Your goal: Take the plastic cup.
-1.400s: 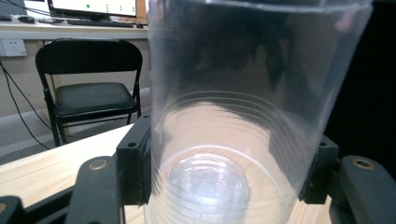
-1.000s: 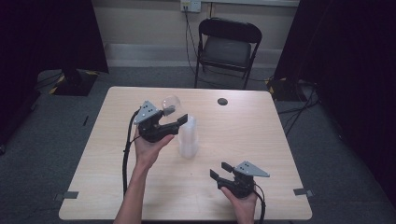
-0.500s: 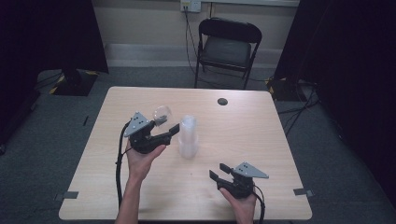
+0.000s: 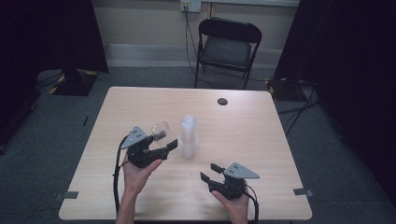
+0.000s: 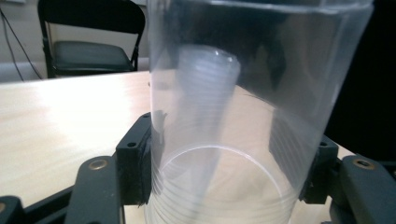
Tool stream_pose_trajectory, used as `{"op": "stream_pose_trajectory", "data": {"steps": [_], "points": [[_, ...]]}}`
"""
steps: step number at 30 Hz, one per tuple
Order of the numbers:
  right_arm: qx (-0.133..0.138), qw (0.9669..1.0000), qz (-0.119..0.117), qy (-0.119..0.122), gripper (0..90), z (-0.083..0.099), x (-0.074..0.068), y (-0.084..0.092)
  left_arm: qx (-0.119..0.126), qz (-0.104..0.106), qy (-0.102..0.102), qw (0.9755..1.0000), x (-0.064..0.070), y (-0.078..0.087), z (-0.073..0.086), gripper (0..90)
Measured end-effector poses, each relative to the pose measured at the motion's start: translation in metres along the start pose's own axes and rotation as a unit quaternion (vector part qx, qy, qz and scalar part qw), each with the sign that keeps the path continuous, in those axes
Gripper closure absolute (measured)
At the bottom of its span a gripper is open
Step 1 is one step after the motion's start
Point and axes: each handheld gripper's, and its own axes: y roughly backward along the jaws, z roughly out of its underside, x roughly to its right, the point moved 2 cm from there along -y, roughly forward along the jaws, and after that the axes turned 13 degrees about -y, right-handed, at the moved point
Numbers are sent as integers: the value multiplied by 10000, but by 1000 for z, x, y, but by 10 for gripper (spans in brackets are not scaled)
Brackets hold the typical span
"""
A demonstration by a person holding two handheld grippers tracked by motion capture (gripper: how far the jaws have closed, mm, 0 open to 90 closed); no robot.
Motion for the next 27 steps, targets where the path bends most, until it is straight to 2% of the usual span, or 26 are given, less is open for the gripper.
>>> {"op": "stream_pose_trajectory", "data": {"steps": [1,2,4,5,6,7,8,10,12,14,16,19,21,22,23,25,26,27], "points": [[-12,10000,-9,36,445,0,-1,-1,0,0,0,10000,0,0,0,359],[-6,10000,-30,72,444,0,-3,-2,-38,45,130,9999,2,1,6,358],[27,9999,-123,112,444,1,-6,-5,-115,66,18,9999,9,2,10,358],[27,9999,-123,112,444,1,-6,-5,-115,66,18,9999,9,2,10,359],[72,9996,-187,176,444,3,-11,-7,-166,173,32,9997,15,3,14,358],[83,9995,-225,190,444,4,-12,-7,-184,165,43,9997,18,4,17,359],[101,9994,-280,193,447,4,-14,-8,-181,181,101,9996,20,5,19,360],[111,9990,-348,244,451,4,-17,-9,-140,304,347,9988,23,6,25,368],[115,9989,-374,266,452,4,-19,-9,-105,319,401,9986,25,6,27,368],[144,9983,-440,348,455,4,-23,-10,-98,393,601,9974,26,6,33,368],[202,9979,-472,401,455,4,-26,-12,-181,377,768,9962,24,4,39,368],[272,9979,-475,343,457,5,-28,-14,-241,431,809,9955,24,4,42,374],[276,9978,-487,343,462,6,-29,-16,-213,426,962,9942,25,5,44,379],[279,9978,-479,352,463,6,-30,-17,-168,433,1104,9928,25,5,45,385],[273,9979,-433,396,465,7,-31,-18,-246,368,1088,9931,25,6,46,388],[281,9977,-421,456,466,7,-32,-19,-280,382,1154,9922,26,6,48,389],[330,9965,-464,619,501,8,-34,-21,-156,448,1322,9901,26,7,50,389],[330,9965,-464,619,501,8,-34,-21,-156,448,1322,9901,26,7,50,390]]}}
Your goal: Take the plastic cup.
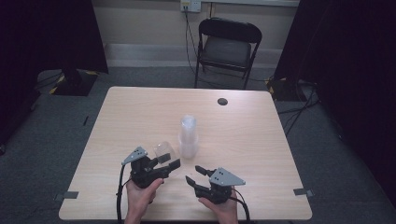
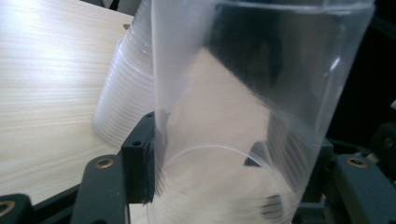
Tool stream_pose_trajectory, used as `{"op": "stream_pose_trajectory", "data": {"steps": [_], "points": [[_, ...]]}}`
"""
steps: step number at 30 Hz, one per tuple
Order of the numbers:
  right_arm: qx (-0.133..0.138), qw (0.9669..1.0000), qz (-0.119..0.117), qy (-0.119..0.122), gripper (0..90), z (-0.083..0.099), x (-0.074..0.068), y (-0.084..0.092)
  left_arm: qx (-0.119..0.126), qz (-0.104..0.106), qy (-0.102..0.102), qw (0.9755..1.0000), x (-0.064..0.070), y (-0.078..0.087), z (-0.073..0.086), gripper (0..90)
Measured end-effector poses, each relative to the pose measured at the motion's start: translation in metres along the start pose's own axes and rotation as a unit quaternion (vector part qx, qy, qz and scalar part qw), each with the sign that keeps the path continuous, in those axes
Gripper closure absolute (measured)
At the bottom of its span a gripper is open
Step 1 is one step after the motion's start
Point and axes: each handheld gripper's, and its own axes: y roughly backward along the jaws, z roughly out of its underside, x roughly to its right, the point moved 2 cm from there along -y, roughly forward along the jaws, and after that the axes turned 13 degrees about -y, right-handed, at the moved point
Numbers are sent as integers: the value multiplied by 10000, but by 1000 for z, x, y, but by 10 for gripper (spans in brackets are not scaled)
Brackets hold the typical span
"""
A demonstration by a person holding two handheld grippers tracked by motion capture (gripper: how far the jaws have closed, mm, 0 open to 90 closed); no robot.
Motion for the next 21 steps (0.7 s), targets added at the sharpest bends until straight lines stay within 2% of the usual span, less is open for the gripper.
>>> {"op": "stream_pose_trajectory", "data": {"steps": [1,2,3,5,8,11,16,17,19,21], "points": [[14,9999,2,111,506,0,-2,-2,18,4,28,10000,0,0,0,390],[36,9998,-7,177,512,0,-3,-3,-4,125,100,9999,0,-1,1,390],[36,9998,-7,177,512,0,-3,-3,-4,125,100,9999,0,-1,1,389],[91,9994,-11,323,523,-1,-5,-5,42,252,192,9995,3,-2,0,389],[165,9992,-11,368,530,-1,-6,-6,27,271,218,9994,3,-3,1,389],[321,9984,-57,456,545,-2,-7,-6,32,404,401,9984,4,-5,1,389],[436,9978,-83,484,562,-3,-7,-5,-4,455,465,9979,6,-9,3,379],[531,9973,-112,500,582,-3,-7,-4,-37,440,506,9977,6,-11,3,378],[536,9970,-143,531,594,-3,-7,-4,-35,462,504,9977,6,-11,4,378],[636,9964,-134,553,623,-4,-6,-3,35,563,612,9965,7,-12,3,378]]}}
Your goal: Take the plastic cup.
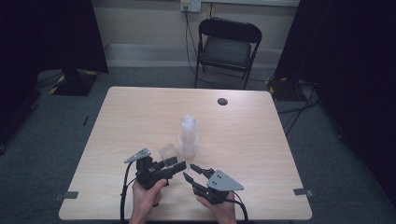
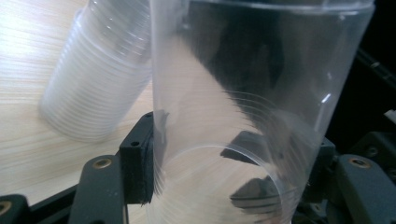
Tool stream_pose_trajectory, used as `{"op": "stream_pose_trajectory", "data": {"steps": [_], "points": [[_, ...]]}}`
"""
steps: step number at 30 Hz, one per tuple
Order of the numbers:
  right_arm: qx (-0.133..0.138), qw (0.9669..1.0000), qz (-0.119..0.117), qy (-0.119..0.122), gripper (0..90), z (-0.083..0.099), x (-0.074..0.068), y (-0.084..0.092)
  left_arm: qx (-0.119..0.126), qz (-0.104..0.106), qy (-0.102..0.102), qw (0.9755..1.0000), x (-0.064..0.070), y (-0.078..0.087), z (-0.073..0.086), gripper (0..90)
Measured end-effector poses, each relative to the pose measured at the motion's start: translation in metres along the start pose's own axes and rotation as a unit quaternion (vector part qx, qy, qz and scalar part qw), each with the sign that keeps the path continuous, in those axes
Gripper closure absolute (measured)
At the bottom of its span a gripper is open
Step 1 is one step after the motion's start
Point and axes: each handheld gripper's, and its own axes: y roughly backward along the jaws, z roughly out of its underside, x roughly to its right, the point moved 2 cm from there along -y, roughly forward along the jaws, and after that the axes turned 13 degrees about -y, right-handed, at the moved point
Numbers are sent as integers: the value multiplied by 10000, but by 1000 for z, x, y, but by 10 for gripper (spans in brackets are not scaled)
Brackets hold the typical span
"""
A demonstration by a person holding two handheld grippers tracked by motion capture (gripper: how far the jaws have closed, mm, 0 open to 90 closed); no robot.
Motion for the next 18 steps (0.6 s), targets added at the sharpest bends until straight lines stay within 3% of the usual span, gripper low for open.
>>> {"op": "stream_pose_trajectory", "data": {"steps": [10,13,14,16,18], "points": [[309,9995,27,-10,639,-4,3,0,173,310,344,9988,5,-5,1,378],[324,9995,30,-52,644,-4,4,-2,132,382,338,9986,7,-7,2,378],[348,9994,11,-44,646,-4,5,-3,117,495,240,9984,11,-9,2,378],[410,9992,12,-20,651,-5,4,-4,80,460,188,9987,12,-10,2,378],[464,9989,35,-2,659,-6,5,-4,128,518,312,9981,14,-11,1,378]]}}
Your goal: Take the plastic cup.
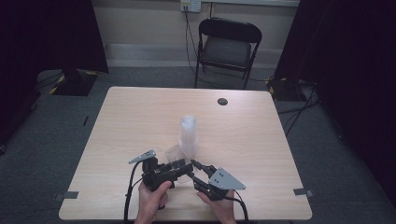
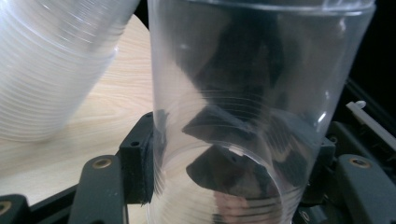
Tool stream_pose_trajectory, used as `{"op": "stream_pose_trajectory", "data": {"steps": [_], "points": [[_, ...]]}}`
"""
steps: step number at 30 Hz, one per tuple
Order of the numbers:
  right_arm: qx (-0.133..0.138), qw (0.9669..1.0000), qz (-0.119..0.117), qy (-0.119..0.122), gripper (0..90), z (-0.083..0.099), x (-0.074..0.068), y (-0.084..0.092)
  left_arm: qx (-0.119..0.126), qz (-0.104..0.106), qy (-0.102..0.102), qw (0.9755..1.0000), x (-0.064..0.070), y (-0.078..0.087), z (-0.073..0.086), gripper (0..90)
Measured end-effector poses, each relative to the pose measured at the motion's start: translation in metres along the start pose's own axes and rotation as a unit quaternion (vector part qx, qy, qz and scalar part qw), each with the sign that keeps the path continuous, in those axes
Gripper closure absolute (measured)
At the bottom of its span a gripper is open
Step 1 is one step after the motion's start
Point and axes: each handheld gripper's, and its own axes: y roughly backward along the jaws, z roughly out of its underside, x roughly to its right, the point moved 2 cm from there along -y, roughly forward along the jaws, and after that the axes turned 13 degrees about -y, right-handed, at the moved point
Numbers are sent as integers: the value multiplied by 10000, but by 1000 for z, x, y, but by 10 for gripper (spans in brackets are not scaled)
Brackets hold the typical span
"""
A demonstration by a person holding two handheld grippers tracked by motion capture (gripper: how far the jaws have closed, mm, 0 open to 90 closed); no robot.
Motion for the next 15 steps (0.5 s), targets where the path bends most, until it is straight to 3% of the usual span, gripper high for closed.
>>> {"op": "stream_pose_trajectory", "data": {"steps": [4,8,15], "points": [[124,9999,-1,21,673,-2,0,0,30,91,118,9999,2,0,-1,378],[151,9999,41,60,676,-2,0,-1,-29,38,-26,10000,6,-3,-1,378],[312,9994,83,123,696,-4,0,-1,-18,212,51,9998,8,-5,-1,378]]}}
